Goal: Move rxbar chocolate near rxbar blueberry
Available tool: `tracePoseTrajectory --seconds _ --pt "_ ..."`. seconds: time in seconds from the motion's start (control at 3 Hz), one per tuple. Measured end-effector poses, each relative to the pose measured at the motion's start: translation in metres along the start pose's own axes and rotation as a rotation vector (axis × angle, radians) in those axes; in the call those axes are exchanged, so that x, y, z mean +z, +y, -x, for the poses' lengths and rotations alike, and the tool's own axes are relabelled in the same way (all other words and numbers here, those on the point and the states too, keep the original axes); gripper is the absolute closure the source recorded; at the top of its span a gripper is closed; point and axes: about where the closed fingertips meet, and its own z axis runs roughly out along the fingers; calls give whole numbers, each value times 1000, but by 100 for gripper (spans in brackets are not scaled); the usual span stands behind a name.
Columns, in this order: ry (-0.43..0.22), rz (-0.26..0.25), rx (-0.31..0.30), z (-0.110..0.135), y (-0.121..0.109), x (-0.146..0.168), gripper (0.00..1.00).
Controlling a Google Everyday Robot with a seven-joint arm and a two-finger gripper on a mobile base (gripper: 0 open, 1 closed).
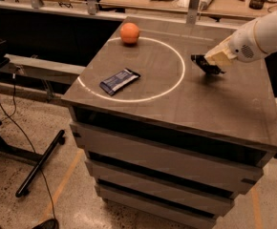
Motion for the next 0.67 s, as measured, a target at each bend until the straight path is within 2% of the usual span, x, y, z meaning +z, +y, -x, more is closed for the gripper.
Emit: tracePoseTrajectory --seconds 0.33,0.67 --pt "-64 78 -56 25 20 21 100" --pt "-129 160 -116 47 54 33 100"
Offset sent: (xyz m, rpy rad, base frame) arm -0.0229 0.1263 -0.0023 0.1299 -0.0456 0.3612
